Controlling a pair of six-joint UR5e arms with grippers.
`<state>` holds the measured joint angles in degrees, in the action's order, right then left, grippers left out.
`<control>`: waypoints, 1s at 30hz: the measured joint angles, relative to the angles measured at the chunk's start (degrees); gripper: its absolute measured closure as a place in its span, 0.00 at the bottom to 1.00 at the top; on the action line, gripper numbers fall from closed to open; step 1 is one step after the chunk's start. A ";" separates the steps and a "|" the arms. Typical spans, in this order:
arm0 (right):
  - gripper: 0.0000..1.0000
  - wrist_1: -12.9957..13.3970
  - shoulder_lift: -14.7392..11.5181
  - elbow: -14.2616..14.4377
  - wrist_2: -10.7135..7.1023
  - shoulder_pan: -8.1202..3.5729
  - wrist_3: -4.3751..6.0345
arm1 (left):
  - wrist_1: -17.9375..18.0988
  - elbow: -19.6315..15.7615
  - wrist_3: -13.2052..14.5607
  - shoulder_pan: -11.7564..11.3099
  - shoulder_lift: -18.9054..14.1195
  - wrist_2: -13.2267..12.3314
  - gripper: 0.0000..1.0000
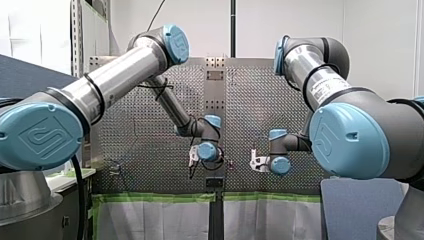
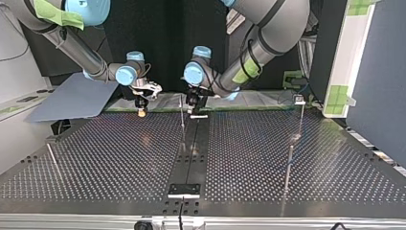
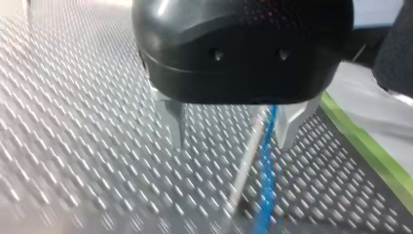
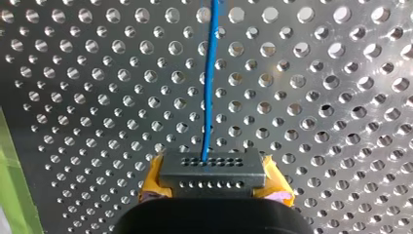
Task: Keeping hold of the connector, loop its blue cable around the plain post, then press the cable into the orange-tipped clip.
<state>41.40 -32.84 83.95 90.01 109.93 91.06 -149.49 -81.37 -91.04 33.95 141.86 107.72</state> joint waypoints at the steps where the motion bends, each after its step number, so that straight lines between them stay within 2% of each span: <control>1: 1.00 -0.12 0.00 0.00 0.00 0.02 0.00 | 0.36 -0.56 0.21 0.26 -0.54 0.02 0.10; 6: 1.00 -0.84 0.00 -0.01 0.00 0.22 -0.01 | 1.05 -3.75 0.71 1.33 -1.98 1.01 0.10; 12: 1.00 -1.48 0.00 -0.03 0.01 0.28 0.00 | 0.89 -7.26 0.76 2.27 -2.15 2.62 0.10; 17: 1.00 -1.64 0.00 -0.02 0.01 0.28 0.01 | 0.86 -10.04 0.73 3.12 -2.16 2.89 0.10; 22: 1.00 -1.65 0.00 -0.02 0.02 0.26 0.01 | 1.83 -12.67 0.63 4.12 -2.17 1.30 0.10; 30: 1.00 -1.65 0.00 -0.01 0.01 0.26 0.01 | 5.05 -13.29 -0.44 4.97 -2.17 -3.04 0.10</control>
<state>39.74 -32.84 83.93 90.02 110.19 91.07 -144.44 -94.66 -91.47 38.92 139.68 104.69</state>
